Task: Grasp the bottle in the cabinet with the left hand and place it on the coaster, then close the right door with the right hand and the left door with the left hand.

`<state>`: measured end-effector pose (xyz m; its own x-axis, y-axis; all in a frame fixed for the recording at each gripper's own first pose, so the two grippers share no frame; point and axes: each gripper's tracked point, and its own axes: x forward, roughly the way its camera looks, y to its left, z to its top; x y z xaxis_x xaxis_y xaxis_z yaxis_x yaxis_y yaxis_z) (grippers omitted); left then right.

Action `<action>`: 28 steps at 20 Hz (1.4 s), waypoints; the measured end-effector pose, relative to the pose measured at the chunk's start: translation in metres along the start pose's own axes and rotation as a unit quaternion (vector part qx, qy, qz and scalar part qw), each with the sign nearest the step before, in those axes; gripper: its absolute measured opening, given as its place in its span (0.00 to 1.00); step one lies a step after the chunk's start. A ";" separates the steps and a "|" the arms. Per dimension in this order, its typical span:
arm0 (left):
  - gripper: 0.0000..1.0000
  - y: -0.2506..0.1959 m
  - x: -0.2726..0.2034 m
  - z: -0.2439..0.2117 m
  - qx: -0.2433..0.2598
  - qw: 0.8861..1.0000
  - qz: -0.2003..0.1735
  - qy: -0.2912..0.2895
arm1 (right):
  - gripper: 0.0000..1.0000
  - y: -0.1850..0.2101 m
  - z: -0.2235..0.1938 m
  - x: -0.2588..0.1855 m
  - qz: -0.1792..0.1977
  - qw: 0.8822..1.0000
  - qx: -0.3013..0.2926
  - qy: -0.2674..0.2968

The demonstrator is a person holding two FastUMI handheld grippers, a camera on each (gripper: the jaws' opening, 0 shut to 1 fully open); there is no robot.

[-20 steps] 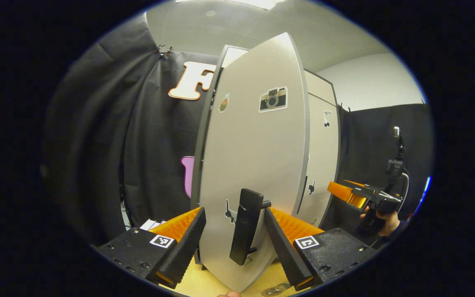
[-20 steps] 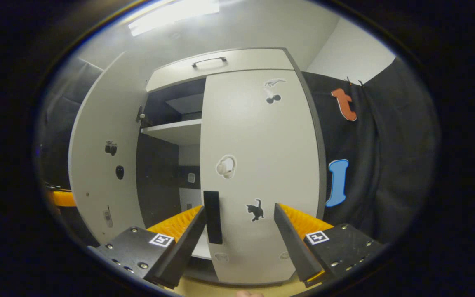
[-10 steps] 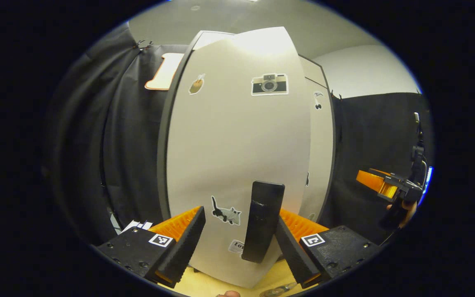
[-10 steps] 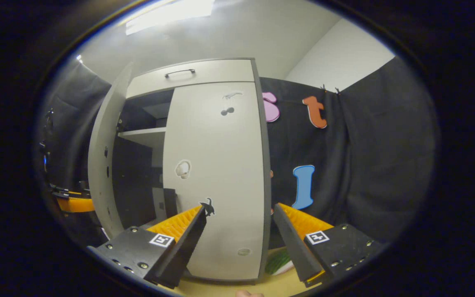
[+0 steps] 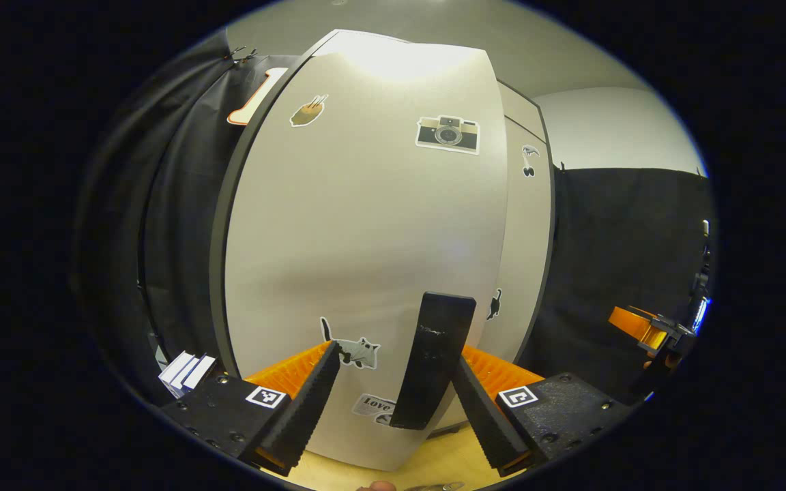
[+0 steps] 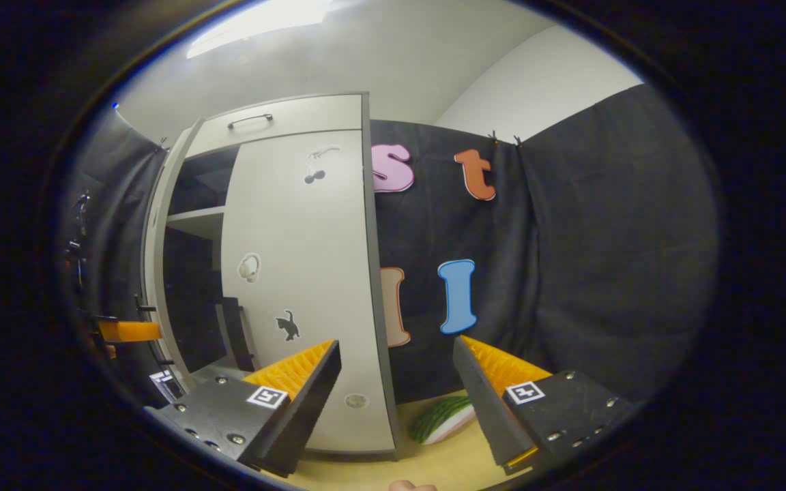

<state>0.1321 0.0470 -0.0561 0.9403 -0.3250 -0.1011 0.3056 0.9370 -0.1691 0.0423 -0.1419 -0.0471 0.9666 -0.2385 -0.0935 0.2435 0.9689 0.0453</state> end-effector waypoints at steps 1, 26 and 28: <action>0.98 0.000 0.003 -0.001 0.000 1.000 0.000 0.001 | 1.00 -0.005 0.000 0.000 -0.003 1.000 0.000 0.000; 0.99 -0.010 0.057 -0.005 0.006 1.000 0.008 0.013 | 0.97 -0.048 0.000 0.008 -0.029 0.999 -0.016 -0.007; 0.97 -0.011 0.059 -0.006 0.004 1.000 0.007 0.014 | 1.00 -0.049 0.000 0.009 -0.028 0.999 -0.018 -0.008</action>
<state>0.1830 0.0168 -0.0659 0.9400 -0.3152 -0.1309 0.2937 0.9424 -0.1602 0.0386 -0.1913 -0.0503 0.9526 -0.2937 -0.0799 0.2949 0.9555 0.0039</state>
